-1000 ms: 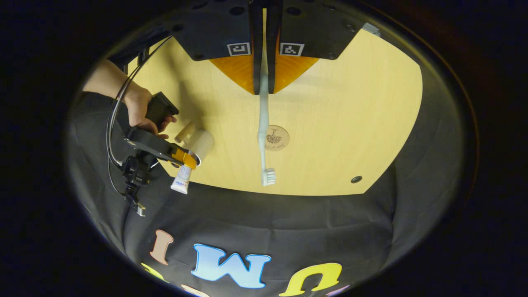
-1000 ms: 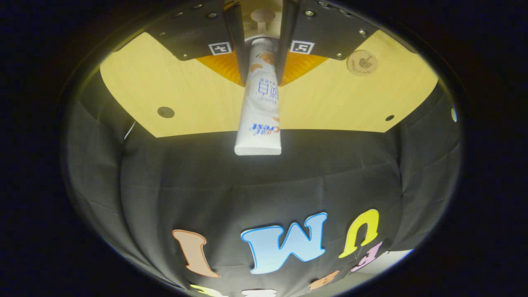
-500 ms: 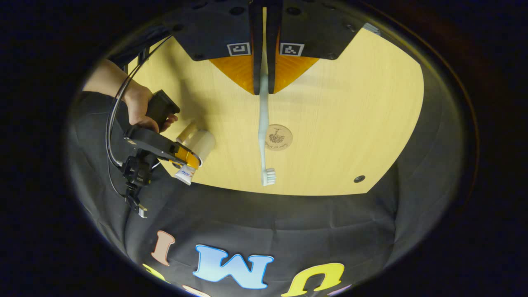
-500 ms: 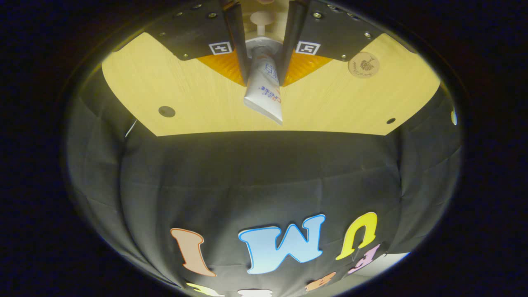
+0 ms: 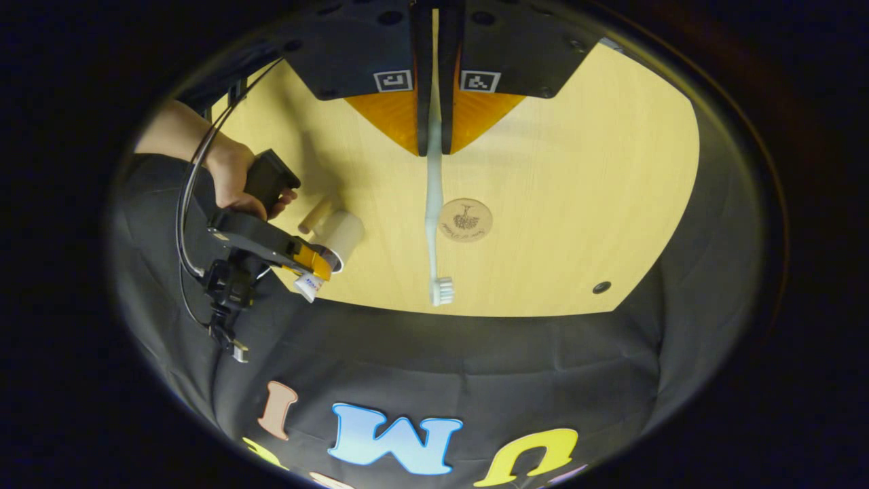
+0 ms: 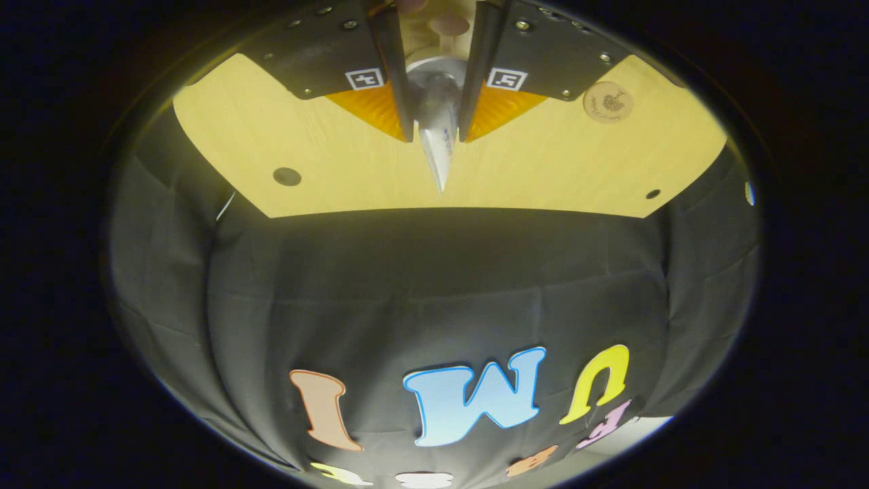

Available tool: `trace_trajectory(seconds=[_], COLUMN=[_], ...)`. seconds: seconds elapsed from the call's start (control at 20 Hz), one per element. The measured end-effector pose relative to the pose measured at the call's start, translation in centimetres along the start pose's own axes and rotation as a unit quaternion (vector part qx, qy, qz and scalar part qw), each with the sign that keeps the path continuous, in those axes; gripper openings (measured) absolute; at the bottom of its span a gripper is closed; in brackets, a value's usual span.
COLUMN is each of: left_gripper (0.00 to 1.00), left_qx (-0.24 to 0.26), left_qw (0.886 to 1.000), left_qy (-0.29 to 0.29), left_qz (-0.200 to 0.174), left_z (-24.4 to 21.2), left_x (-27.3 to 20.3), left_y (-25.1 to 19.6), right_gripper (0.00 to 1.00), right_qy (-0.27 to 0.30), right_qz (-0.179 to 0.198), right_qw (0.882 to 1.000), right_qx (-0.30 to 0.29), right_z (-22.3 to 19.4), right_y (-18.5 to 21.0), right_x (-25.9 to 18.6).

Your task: Put the toothbrush and toothpaste on the desktop into the cup, then pick up the cup and place it on the coaster on the desktop.

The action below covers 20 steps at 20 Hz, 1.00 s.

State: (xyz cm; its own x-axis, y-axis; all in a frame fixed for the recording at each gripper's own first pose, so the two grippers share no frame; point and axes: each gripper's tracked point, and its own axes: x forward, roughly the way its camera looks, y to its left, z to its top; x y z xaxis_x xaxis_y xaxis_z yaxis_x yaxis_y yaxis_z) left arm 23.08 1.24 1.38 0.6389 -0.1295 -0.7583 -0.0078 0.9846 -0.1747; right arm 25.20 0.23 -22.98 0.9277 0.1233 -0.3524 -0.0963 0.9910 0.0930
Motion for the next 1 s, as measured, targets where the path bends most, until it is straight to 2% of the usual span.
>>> trace_trajectory(seconds=[0.35,0.45,0.55,0.65,1.0], left_gripper=[0.12,0.12,0.12,0.12,0.12], left_qx=[0.001,0.002,0.002,0.001,0.014], left_qw=[1.0,1.0,1.0,0.999,0.997], left_qy=[-0.008,-0.011,-0.017,-0.025,-0.056], left_qz=[-0.008,-0.011,-0.016,-0.022,-0.048], left_z=[0.7,1.1,1.4,1.9,5.0], left_x=[0.2,0.4,0.8,1.1,1.5], left_y=[-0.7,-1.0,-1.1,-1.3,-4.0], right_gripper=[0.42,0.39,0.4,0.42,0.4], right_qy=[-0.013,-0.018,-0.024,-0.032,-0.056], right_qz=[-0.002,0.0,0.002,0.003,0.006], right_qw=[1.0,1.0,1.0,0.999,0.998], right_qx=[-0.01,-0.012,-0.014,-0.017,-0.025], right_z=[1.5,2.3,3.3,4.4,7.6], right_y=[-0.2,-0.1,-0.1,-0.2,0.1], right_x=[-0.3,-0.6,-1.1,-1.8,-5.5])
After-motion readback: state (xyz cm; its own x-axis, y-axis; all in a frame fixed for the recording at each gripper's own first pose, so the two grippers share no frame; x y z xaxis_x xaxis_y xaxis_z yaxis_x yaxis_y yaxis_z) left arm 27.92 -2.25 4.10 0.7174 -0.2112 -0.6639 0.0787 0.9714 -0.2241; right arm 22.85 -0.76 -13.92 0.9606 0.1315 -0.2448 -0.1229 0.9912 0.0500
